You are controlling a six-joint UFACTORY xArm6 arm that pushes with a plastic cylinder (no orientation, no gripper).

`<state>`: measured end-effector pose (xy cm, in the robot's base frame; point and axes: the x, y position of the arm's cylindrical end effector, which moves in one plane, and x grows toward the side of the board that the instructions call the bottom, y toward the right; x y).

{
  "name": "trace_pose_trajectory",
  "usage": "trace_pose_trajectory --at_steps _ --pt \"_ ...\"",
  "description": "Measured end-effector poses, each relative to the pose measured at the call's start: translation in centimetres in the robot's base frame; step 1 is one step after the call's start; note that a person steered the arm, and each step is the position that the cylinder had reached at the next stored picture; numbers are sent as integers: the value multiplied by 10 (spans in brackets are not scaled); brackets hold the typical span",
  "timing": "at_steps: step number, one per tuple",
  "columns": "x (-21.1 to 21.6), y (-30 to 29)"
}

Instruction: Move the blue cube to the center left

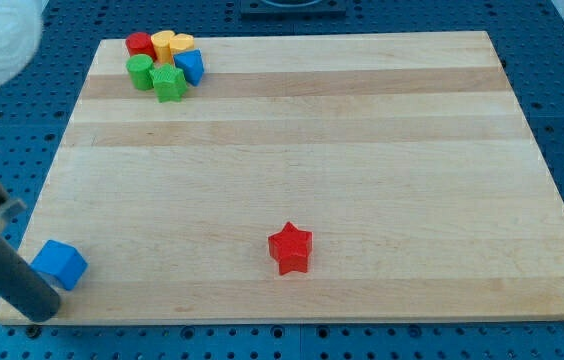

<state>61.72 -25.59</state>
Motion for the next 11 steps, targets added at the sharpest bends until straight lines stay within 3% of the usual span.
trace_pose_trajectory --at_steps 2,3,6,7,8,9,11 --pt "-32 19" --pt "-59 -3" --pt "-139 3" --pt "-135 12" --pt "-104 33" --pt "-115 67" --pt "-158 0"
